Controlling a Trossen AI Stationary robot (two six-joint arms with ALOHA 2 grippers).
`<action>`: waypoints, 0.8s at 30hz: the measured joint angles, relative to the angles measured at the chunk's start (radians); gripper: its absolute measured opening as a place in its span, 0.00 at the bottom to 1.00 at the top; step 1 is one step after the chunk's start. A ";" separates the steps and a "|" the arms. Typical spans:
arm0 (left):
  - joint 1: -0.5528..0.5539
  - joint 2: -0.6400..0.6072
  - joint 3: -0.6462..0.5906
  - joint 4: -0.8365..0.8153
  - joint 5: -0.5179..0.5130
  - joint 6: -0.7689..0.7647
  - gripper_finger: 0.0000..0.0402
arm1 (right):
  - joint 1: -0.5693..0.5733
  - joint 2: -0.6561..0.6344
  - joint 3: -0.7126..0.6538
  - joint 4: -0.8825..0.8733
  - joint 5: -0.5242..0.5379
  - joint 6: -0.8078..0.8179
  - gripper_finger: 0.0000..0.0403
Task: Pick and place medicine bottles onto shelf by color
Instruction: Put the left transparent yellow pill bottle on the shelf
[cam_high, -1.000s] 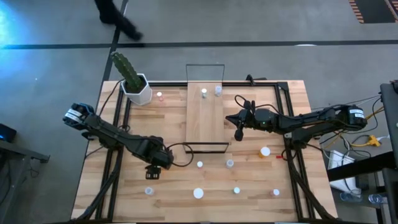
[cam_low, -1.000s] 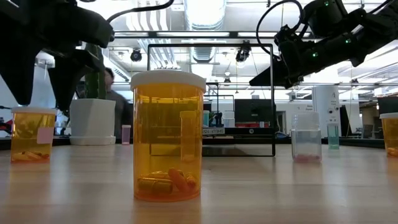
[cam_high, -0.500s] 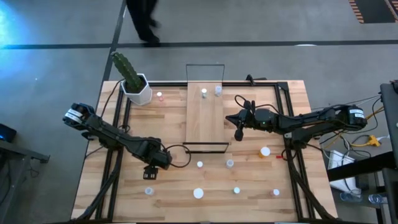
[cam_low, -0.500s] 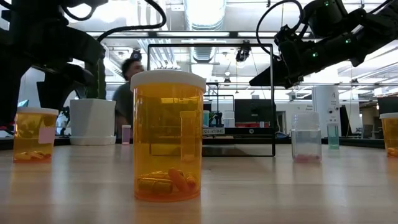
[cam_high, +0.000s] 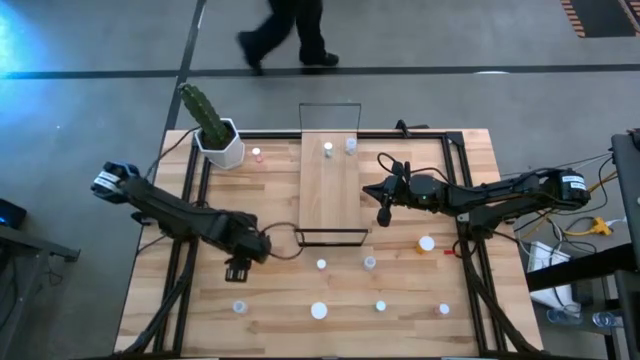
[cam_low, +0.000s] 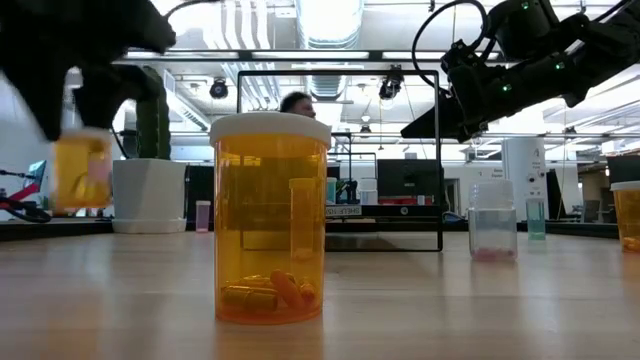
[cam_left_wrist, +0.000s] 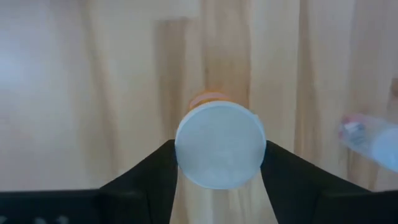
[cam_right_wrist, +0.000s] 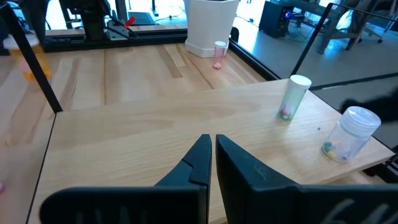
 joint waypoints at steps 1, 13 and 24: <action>0.015 -0.015 0.009 -0.010 -0.012 0.016 0.46 | 0.000 0.000 0.000 0.000 0.000 0.000 0.03; 0.536 -0.027 0.228 0.004 -0.091 0.452 0.47 | 0.000 0.000 0.000 0.006 0.000 0.000 0.03; 0.910 0.397 0.619 0.020 0.066 0.622 0.47 | 0.000 0.000 0.000 0.004 0.000 -0.008 0.03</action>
